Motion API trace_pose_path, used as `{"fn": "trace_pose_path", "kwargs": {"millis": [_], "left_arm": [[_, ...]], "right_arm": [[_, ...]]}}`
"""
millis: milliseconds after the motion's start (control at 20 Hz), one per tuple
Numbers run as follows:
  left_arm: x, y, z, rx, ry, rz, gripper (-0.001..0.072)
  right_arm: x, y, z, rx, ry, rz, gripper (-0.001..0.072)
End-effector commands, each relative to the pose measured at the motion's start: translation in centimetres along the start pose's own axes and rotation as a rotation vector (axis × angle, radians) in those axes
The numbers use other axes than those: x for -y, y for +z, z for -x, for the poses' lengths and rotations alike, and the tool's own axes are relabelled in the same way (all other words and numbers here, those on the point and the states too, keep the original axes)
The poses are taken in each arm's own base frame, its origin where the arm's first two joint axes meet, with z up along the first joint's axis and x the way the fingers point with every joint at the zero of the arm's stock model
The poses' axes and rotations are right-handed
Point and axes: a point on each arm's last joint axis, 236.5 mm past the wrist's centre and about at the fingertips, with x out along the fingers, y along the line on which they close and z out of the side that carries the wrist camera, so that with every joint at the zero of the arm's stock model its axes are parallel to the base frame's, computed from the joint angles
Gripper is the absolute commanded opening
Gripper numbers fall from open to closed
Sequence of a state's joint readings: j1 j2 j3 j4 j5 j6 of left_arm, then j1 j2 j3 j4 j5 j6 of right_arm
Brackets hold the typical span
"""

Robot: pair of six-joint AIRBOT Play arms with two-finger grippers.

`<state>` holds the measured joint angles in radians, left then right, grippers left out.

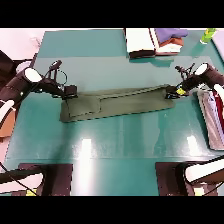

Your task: Fold the shirts.

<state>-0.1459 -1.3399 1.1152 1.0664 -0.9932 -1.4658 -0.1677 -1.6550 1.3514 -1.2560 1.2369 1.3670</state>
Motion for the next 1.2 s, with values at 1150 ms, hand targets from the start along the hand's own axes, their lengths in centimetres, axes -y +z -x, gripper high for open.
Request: {"fn": "trace_pose_path", "kwargs": {"millis": [1150], "left_arm": [[20.2,-7.6,-16.2,-0.235,-0.17,-0.332,0.0035]], "right_arm": [[-18.7,-8.1,20.8,0.356,0.165,0.251,0.0015]]}}
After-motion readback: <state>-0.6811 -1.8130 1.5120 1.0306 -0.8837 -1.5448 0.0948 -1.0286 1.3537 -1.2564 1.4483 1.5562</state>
